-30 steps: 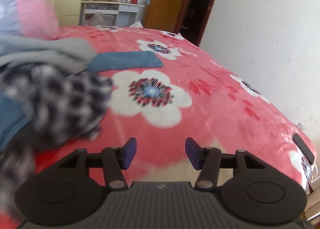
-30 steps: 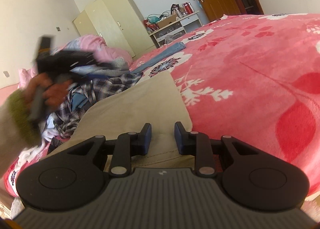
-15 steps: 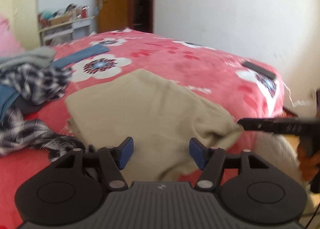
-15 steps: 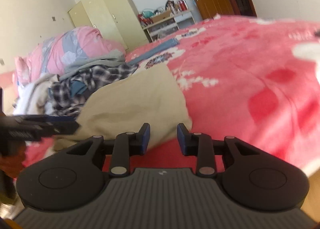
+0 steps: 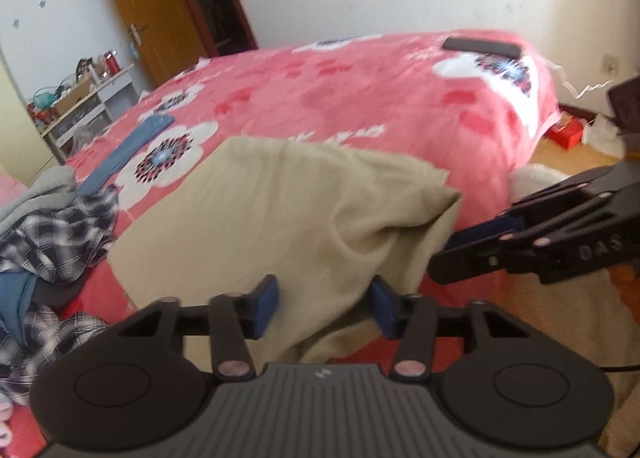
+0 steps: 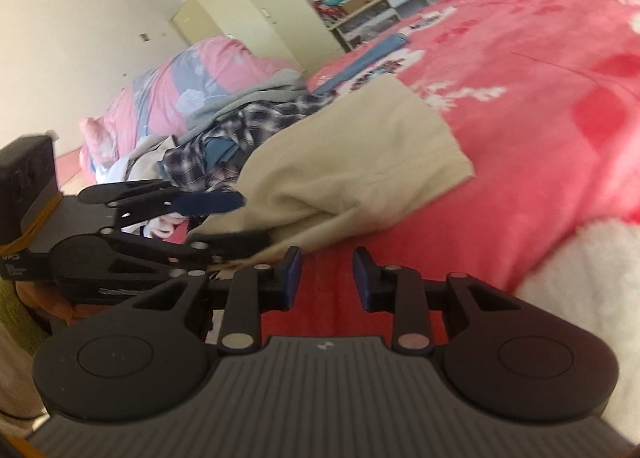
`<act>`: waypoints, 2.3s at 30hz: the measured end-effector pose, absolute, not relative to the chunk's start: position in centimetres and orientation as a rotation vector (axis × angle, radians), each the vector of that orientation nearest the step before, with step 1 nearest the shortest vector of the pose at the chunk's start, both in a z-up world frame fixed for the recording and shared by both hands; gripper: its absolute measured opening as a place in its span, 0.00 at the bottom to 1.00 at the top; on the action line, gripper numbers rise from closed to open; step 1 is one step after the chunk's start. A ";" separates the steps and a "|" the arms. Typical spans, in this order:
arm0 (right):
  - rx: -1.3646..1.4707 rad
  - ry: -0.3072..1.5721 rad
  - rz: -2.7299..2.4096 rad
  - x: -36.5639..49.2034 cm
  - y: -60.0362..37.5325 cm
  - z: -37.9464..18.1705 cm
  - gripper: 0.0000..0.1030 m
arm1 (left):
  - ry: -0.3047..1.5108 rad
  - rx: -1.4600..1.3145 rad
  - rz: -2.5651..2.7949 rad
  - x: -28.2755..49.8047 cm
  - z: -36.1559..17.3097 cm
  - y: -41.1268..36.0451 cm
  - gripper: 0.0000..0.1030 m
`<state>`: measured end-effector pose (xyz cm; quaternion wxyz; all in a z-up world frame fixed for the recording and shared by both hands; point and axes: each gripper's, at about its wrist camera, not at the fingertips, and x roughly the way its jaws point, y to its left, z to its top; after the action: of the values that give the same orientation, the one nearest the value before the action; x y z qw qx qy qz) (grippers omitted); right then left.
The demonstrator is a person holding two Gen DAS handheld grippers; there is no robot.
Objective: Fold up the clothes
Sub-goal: 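Bring both grippers together at the folded trousers' edge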
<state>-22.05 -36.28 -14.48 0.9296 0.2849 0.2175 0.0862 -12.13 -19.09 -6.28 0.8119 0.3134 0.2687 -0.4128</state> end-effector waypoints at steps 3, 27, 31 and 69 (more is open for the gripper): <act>0.535 0.407 0.196 -21.9 -35.8 -14.0 0.24 | 0.613 0.571 -0.897 -10.8 -5.0 -18.7 0.14; 0.254 0.307 0.125 -16.0 -31.9 -13.1 0.19 | 0.622 0.313 -0.952 -9.2 -4.1 -16.2 0.19; 0.161 0.295 0.097 -17.0 -31.2 -13.0 0.18 | 0.562 0.417 -0.866 -10.5 -4.7 -15.1 0.45; -0.061 0.273 -0.022 -19.6 -29.8 -13.1 0.13 | 0.343 0.645 -0.720 -14.6 -8.2 -14.2 0.35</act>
<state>-19.63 -29.80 -13.13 0.9902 -0.0302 0.1359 -0.0108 -14.57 -14.18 -8.20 0.8715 0.3084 0.1642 -0.3442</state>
